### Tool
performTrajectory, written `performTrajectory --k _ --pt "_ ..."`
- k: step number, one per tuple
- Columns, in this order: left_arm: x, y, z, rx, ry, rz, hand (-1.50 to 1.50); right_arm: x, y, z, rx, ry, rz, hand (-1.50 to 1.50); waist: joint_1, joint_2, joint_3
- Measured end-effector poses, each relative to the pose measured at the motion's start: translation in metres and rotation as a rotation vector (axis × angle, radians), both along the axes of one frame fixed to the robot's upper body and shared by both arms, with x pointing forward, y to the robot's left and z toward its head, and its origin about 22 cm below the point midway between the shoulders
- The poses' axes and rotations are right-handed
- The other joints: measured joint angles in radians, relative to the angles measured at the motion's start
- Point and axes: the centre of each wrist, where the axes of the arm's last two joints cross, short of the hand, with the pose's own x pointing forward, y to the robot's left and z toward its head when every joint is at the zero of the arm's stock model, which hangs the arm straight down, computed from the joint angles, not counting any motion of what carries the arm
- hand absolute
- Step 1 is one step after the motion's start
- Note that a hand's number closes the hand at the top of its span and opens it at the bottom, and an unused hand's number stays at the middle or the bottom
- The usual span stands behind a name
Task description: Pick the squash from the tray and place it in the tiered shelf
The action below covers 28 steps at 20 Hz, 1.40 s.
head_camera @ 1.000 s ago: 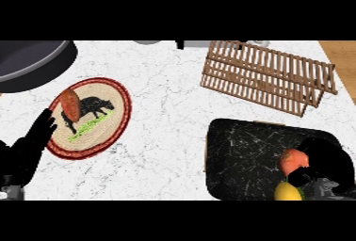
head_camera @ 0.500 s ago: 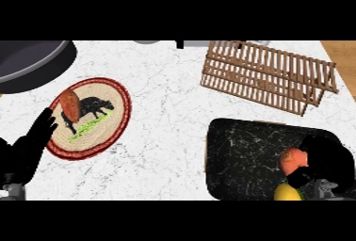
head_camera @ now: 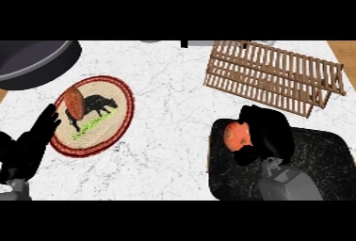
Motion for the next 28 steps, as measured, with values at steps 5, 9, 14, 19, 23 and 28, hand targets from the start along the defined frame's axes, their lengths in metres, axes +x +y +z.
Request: performTrajectory --k 5,9,14,19,23,28 --pt "-0.001 0.002 -0.004 -0.003 0.003 0.013 0.0 -0.006 0.024 0.039 0.113 -0.095 0.073 1.5 -0.014 -0.002 0.0" --pt "-0.004 -0.001 -0.004 -0.007 0.003 0.017 0.0 -0.026 0.025 0.075 0.239 -0.149 0.074 1.5 -0.02 -0.004 0.001" --pt "-0.006 0.003 -0.004 -0.001 0.003 0.027 0.0 -0.055 0.008 0.118 0.419 -0.235 0.061 1.5 -0.026 -0.005 0.001" --pt "-0.01 0.008 -0.006 0.0 0.005 0.022 0.0 -0.072 -0.004 0.161 0.505 -0.377 0.09 1.5 -0.024 -0.005 0.0" --pt "-0.011 0.01 -0.001 0.003 0.008 0.02 0.0 -0.068 -0.005 0.187 0.539 -0.456 0.099 1.5 -0.022 -0.005 0.0" --pt "-0.01 0.004 -0.002 0.004 0.006 0.022 0.0 -0.062 -0.007 0.214 0.495 -0.546 0.073 1.5 -0.024 -0.006 0.0"
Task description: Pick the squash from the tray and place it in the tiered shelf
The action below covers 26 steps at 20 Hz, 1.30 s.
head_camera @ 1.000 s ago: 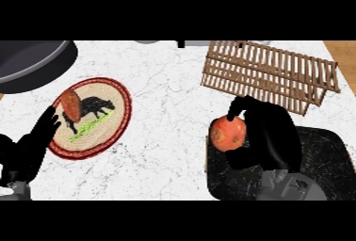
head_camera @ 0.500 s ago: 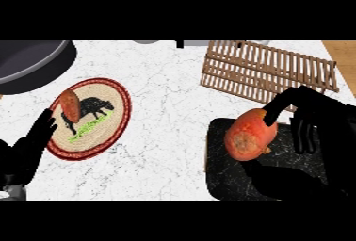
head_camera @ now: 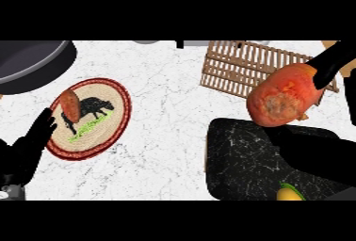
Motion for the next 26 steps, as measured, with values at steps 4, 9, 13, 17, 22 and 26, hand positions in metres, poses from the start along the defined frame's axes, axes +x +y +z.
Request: performTrajectory --k 4,9,13,17,22,26 --pt "0.004 -0.001 0.002 -0.013 0.004 0.003 0.0 0.015 -0.005 0.021 -0.082 -0.021 -0.069 1.5 -0.002 -0.001 0.0" --pt "0.004 -0.003 -0.004 -0.01 0.002 0.004 0.0 0.034 -0.016 0.047 -0.137 -0.005 -0.113 1.5 -0.002 0.0 0.0" --pt "0.001 0.003 0.002 -0.007 0.002 0.002 0.0 0.051 -0.02 0.061 -0.159 0.024 -0.154 1.5 0.005 0.001 0.0" --pt "0.004 0.001 0.0 -0.007 -0.002 -0.006 0.0 0.072 -0.024 0.067 -0.2 0.062 -0.219 1.5 0.007 0.004 0.0" --pt "0.004 0.0 -0.005 -0.002 -0.005 -0.002 0.0 0.1 -0.04 0.059 -0.239 0.105 -0.287 1.5 0.009 0.006 0.001" --pt "0.004 0.001 -0.002 -0.003 -0.009 -0.004 0.0 0.12 -0.046 0.05 -0.227 0.118 -0.316 1.5 0.01 0.006 0.001"
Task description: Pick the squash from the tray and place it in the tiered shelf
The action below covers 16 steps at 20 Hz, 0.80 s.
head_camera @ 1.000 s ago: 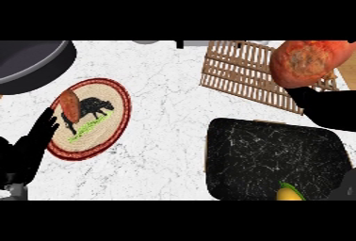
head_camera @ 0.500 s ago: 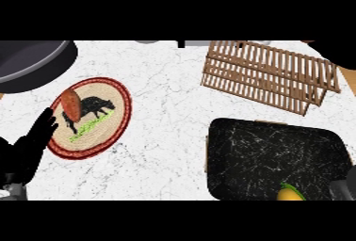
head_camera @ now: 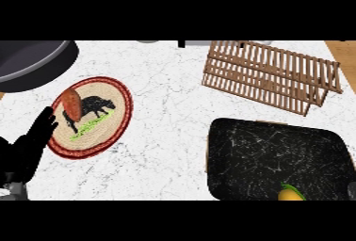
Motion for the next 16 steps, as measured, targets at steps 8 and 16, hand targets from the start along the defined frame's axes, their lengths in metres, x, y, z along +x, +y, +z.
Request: performTrajectory --k 8,16 --pt "0.002 -0.002 -0.001 -0.002 0.003 -0.009 0.0 0.042 -0.025 -0.035 0.066 0.026 -0.029 1.5 0.001 0.001 0.001" --pt "0.006 -0.006 -0.001 -0.006 0.007 -0.005 0.0 0.071 -0.053 -0.057 0.086 0.049 -0.114 -1.5 0.003 0.002 0.001"
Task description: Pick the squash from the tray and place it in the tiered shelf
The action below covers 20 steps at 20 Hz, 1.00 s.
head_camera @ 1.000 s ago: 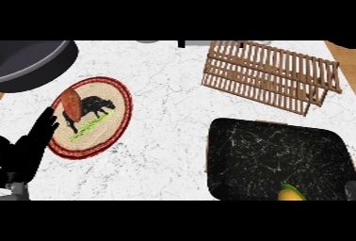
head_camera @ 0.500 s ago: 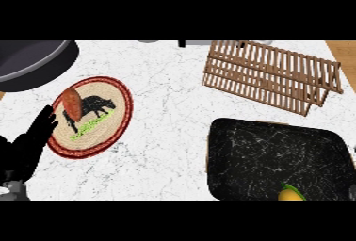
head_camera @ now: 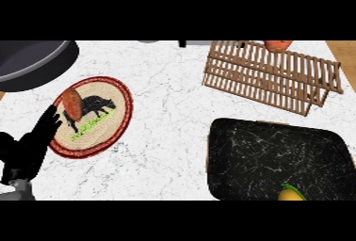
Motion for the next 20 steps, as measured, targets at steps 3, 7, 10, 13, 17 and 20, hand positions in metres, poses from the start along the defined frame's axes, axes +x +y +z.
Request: performTrajectory --k 3,7,10,13,17,20 --pt "-0.009 0.0 -0.002 -0.001 0.001 0.001 0.0 0.002 -0.009 -0.007 -0.006 -0.011 0.015 -1.5 -0.001 -0.001 0.0" --pt "-0.009 0.0 -0.002 -0.002 0.003 -0.002 0.0 0.007 -0.012 -0.005 0.039 -0.051 0.047 -1.5 -0.001 -0.001 0.0" --pt "-0.011 0.001 -0.002 0.001 -0.003 0.005 0.0 0.006 -0.014 -0.007 0.113 -0.088 0.063 -1.5 -0.002 -0.002 0.0" --pt "-0.011 0.001 -0.003 0.007 -0.001 0.006 0.0 0.004 -0.022 0.002 0.222 -0.119 0.08 -1.5 -0.005 -0.003 0.0" --pt "-0.013 0.004 -0.004 0.004 0.0 0.008 0.0 -0.009 -0.033 0.011 0.349 -0.155 0.097 -1.5 -0.012 -0.005 0.0" --pt "-0.013 0.009 -0.003 0.008 0.001 0.009 0.0 -0.019 -0.04 0.021 0.426 -0.21 0.113 -1.5 -0.013 -0.006 0.0"
